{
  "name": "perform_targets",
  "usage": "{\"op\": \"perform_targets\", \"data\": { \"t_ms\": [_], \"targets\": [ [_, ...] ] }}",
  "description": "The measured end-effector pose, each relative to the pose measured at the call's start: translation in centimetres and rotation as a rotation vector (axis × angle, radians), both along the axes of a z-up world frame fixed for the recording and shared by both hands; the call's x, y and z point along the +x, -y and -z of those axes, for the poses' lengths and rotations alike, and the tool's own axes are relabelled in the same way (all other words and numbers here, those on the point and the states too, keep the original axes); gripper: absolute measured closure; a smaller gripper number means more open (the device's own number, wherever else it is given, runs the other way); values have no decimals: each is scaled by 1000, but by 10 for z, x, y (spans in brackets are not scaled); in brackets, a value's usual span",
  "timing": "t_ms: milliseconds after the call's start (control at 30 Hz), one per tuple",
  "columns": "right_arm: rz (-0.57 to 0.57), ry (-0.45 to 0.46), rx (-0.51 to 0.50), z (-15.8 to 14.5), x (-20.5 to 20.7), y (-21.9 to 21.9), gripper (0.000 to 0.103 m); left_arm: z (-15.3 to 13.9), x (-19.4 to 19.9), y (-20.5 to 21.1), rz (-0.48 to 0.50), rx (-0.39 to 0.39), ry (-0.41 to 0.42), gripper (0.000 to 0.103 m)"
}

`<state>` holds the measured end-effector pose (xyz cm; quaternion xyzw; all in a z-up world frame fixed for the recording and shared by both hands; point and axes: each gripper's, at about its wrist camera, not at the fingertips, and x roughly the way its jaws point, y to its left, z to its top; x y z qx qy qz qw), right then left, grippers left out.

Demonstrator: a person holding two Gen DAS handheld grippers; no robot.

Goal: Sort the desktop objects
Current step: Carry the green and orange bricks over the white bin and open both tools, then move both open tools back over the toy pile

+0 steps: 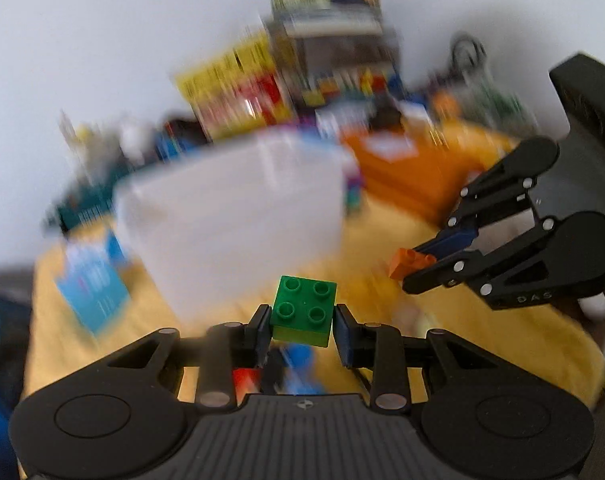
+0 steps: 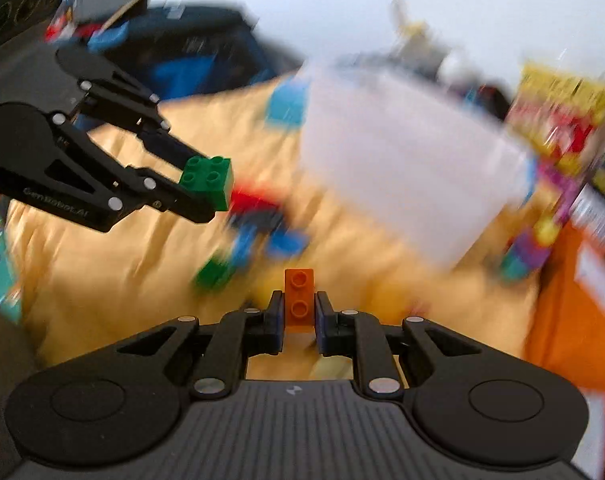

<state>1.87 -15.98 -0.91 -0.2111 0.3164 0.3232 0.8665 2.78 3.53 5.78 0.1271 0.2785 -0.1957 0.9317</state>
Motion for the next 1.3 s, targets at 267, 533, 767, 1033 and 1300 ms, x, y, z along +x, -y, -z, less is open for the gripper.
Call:
{"op": "perform_targets", "data": {
  "t_ms": [267, 533, 767, 1033, 1300],
  "targets": [
    [190, 279, 112, -58, 75, -3, 86, -67, 90, 0, -72, 5, 201, 67],
    [390, 181, 236, -67, 175, -18, 85, -62, 177, 9, -166, 3, 166, 64],
    [370, 192, 203, -59, 161, -18, 61, -41, 152, 3, -159, -8, 105, 45],
    [326, 156, 277, -54, 114, 0, 60, -22, 75, -12, -162, -55, 70, 30],
    [213, 45, 242, -19, 51, 5, 56, 40, 6, -2, -99, -127, -160, 30]
  ]
}}
